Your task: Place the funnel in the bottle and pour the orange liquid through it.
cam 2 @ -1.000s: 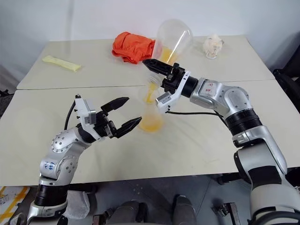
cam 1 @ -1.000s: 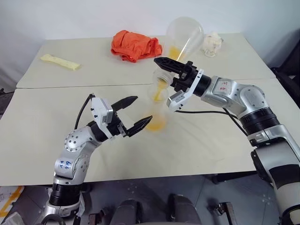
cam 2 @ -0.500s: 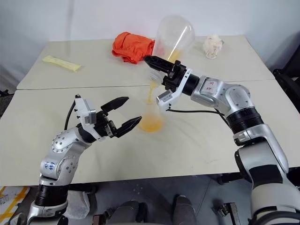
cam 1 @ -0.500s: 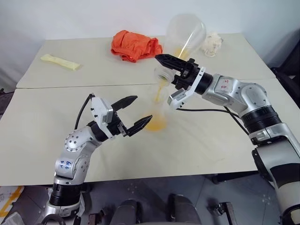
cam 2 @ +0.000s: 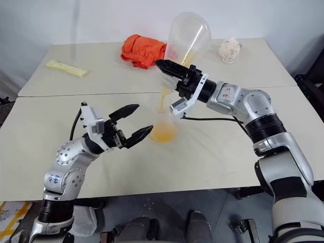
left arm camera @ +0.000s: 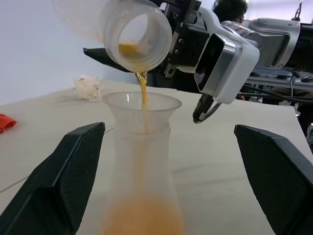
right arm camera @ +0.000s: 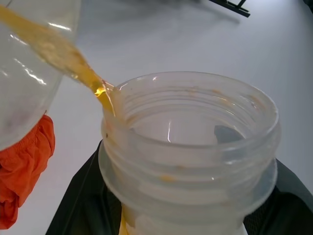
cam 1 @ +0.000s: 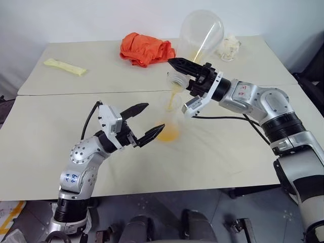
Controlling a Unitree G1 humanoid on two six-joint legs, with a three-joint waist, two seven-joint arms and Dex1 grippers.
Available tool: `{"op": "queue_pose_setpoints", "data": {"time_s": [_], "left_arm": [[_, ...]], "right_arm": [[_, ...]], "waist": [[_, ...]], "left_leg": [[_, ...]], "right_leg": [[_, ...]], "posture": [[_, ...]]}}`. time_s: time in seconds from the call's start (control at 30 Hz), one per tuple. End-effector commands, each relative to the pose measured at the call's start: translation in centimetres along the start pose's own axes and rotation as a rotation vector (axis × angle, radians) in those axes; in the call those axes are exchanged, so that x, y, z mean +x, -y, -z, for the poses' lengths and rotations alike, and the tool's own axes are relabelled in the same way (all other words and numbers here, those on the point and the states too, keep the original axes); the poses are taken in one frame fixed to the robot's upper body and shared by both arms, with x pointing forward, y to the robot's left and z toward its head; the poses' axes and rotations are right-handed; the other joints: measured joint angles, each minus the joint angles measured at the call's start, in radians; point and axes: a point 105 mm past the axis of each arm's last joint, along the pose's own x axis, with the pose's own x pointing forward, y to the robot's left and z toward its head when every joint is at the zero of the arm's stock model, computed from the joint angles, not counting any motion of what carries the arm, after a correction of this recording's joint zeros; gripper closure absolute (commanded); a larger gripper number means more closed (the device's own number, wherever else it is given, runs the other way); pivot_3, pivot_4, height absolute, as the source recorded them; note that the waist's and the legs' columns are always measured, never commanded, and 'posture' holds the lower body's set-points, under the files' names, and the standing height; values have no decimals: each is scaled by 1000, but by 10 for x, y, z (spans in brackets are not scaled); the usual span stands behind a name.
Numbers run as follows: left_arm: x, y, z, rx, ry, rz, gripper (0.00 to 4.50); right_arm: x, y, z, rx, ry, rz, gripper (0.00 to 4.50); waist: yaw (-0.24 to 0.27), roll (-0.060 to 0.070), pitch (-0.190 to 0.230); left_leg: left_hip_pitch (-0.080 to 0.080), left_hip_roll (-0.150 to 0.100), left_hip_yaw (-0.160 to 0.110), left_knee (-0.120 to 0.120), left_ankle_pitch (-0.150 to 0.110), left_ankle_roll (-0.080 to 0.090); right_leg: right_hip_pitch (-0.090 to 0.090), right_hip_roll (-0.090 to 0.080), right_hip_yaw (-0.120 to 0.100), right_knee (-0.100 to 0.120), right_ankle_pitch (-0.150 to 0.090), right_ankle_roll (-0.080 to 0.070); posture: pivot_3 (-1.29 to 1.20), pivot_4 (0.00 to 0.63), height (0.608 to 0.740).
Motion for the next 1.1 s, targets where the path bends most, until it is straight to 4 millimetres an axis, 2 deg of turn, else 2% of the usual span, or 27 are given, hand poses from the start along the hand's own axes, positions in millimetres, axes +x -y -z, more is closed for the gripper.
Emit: {"op": "queue_pose_setpoints", "data": {"time_s": [0.03, 0.77, 1.0, 1.1], "left_arm": [[4, 0, -8, 31, 31, 5, 0], [4, -1, -8, 33, 40, -6, 0], [3, 0, -9, 35, 41, -11, 0], [1, -2, -8, 31, 40, -21, 0]], "right_arm": [[3, 23, 8, -53, 1, 71, 2008], [4, 26, 11, -71, -8, 112, 2008], [-1, 22, 13, 258, -52, 132, 2008], [-6, 43, 22, 422, -64, 224, 2008]], "waist": [[0, 0, 0], [0, 0, 0], [-3, 0, 0], [-2, 0, 0]], "left_leg": [[0, 0, 0, 0, 0, 0], [0, 0, 0, 0, 0, 0], [0, 0, 0, -1, 0, 0], [0, 1, 0, -1, 0, 0]], "right_leg": [[0, 0, 0, 0, 0, 0], [0, 0, 0, 0, 0, 0], [0, 0, 0, -1, 0, 0], [0, 0, -1, -1, 0, 0]], "posture": [[0, 150, 740], [0, 150, 740], [0, 150, 740], [0, 150, 740]]}}
